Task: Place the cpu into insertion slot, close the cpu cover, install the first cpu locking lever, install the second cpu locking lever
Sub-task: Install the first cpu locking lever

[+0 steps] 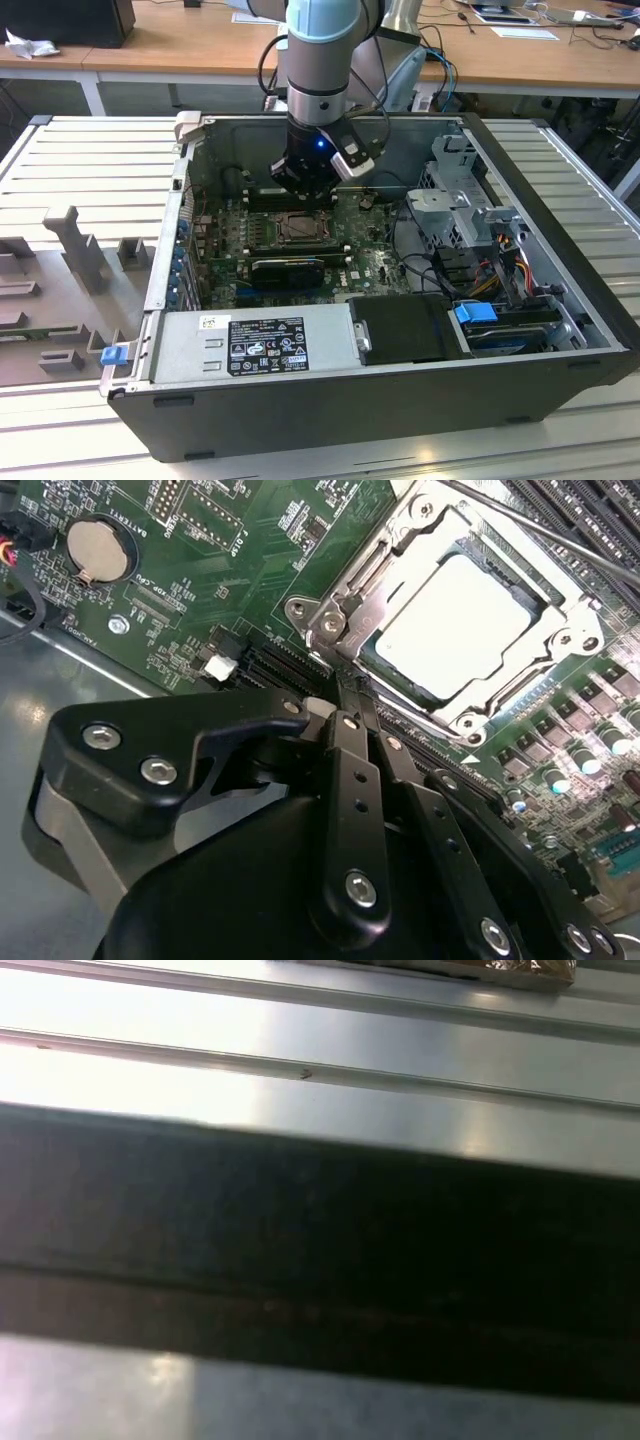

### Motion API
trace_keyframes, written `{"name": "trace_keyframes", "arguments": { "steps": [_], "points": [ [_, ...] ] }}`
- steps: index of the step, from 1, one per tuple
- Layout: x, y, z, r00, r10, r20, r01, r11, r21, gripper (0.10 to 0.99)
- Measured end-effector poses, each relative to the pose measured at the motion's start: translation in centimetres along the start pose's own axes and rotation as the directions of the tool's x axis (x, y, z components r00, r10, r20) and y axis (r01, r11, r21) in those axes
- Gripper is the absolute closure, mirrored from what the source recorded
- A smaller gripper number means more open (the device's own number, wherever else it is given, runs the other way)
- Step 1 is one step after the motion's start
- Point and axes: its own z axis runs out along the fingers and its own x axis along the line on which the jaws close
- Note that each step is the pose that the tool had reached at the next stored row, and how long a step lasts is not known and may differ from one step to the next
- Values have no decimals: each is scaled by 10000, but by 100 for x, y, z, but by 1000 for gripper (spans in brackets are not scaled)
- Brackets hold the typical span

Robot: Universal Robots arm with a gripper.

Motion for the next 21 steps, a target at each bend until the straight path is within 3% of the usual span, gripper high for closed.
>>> {"name": "trace_keyframes", "arguments": {
  "steps": [8, 12, 17, 21],
  "points": [
    [2, -7, 30, 10000, 1, -3, -1, 10000, 18, 980],
    [1, -5, 28, 10000, 4, 17, -3, 9999, -119, 980],
    [-3, 5, -129, 10000, 2, 17, -2, 9999, -120, 980],
    [0, -20, -134, 10000, 2, 17, -2, 9999, -121, 980]
  ]
}}
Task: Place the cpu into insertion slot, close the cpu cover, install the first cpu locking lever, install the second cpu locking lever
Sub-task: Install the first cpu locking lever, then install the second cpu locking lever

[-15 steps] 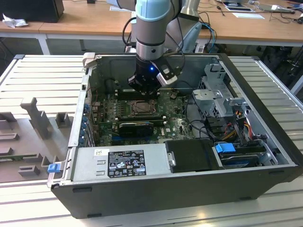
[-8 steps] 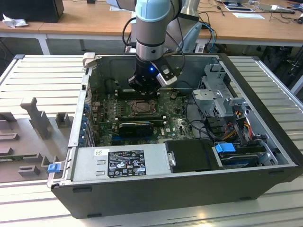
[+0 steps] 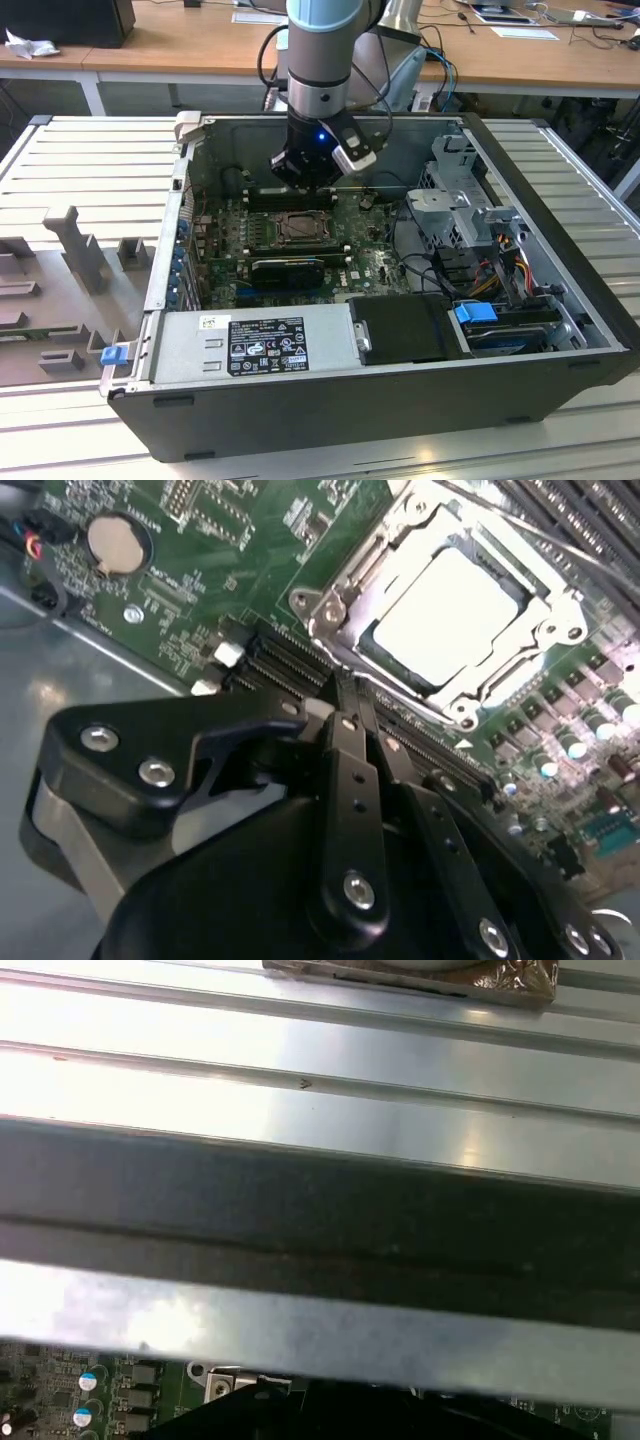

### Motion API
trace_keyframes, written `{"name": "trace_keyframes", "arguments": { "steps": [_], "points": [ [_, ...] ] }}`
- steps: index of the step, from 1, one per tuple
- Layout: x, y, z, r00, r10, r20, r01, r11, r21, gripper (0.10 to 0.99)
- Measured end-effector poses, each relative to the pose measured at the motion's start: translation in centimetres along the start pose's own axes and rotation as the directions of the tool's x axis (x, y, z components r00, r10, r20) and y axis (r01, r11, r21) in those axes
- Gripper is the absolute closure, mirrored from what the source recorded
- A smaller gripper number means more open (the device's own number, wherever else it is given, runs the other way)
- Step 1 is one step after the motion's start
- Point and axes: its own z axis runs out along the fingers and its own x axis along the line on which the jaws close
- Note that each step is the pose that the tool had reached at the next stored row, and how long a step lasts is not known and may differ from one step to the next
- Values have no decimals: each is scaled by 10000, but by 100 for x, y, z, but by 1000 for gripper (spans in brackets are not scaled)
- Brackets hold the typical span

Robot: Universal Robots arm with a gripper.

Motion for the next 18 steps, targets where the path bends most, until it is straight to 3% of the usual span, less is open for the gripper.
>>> {"name": "trace_keyframes", "arguments": {
  "steps": [11, 14, 18],
  "points": [
    [8, -68, -6, 10000, -1, -1, 1, 10000, 1, 980],
    [13, -114, -10, 10000, 0, -1, 0, 10000, 2, 980],
    [13, -117, -31, 10000, 0, -2, 0, 10000, 3, 980]
  ]
}}
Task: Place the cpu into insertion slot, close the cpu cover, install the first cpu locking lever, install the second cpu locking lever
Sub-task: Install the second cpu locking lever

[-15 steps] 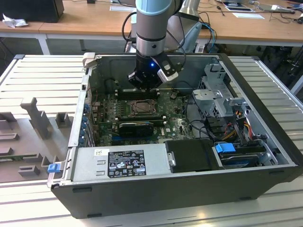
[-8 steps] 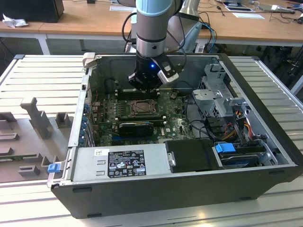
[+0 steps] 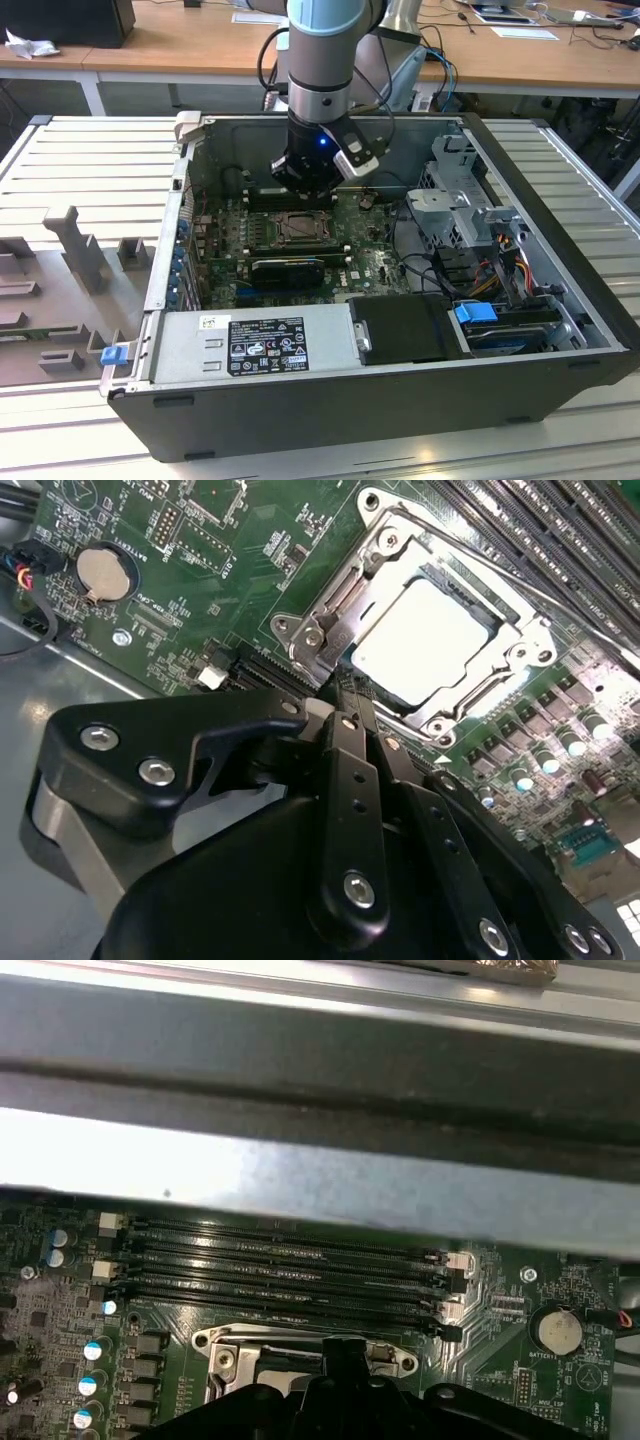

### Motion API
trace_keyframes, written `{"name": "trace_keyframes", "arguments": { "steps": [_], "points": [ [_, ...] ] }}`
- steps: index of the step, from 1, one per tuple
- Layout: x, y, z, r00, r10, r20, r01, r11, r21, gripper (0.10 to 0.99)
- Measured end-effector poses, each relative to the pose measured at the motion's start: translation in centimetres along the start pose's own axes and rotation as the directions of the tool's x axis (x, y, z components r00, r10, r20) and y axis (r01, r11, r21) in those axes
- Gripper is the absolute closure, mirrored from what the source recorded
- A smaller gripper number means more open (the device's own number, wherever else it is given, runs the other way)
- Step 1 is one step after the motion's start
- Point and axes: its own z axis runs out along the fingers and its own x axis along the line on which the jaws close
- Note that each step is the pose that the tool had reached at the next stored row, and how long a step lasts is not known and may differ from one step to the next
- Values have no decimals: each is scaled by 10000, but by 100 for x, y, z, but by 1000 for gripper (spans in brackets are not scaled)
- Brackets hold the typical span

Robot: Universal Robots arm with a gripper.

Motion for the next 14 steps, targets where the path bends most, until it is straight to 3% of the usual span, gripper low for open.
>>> {"name": "trace_keyframes", "arguments": {
  "steps": [2, 14],
  "points": [
    [-1, 3, -50, 10000, 3, 0, -3, 10000, 1, 980],
    [13, -122, -63, 10000, 3, 1, -3, 10000, -2, 980]
  ]
}}
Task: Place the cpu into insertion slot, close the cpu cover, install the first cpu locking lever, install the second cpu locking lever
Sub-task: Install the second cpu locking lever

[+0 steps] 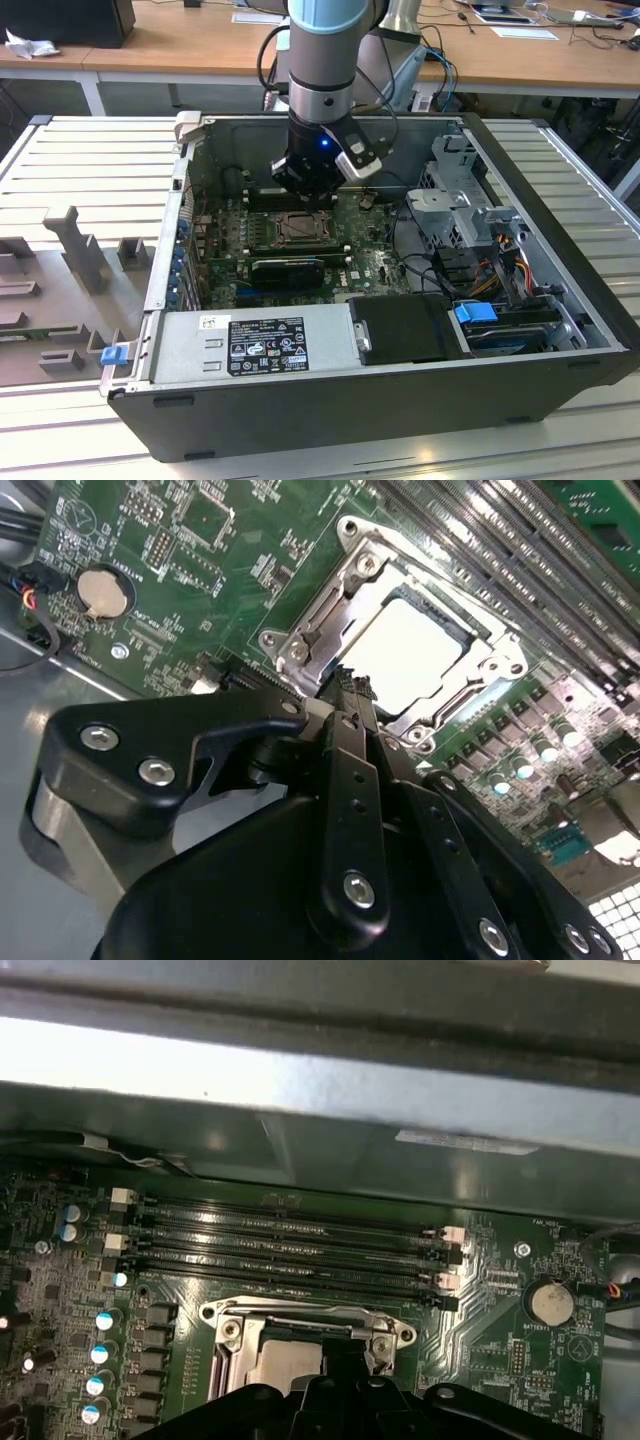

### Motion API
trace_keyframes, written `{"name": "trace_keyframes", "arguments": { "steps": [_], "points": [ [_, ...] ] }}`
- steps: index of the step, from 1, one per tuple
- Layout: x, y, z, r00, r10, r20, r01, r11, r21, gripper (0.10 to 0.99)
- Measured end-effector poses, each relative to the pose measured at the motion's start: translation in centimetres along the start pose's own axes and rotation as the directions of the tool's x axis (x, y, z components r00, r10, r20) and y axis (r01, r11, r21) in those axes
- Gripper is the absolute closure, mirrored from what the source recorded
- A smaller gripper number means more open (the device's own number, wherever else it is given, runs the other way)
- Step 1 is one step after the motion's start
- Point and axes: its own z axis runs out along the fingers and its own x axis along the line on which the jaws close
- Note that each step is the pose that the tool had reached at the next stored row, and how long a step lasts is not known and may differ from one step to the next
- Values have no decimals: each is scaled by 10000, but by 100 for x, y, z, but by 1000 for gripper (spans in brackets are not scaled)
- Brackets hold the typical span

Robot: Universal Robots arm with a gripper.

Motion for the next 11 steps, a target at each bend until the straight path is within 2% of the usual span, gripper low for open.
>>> {"name": "trace_keyframes", "arguments": {
  "steps": [2, 6, 11],
  "points": [
    [1, -5, -11, 10000, 2, -1, -2, 10000, 1, 980],
    [-1, -2, -88, 10000, 0, 1, 0, 10000, -1, 980],
    [5, -54, -93, 10000, 0, 0, 0, 10000, 0, 980]
  ]
}}
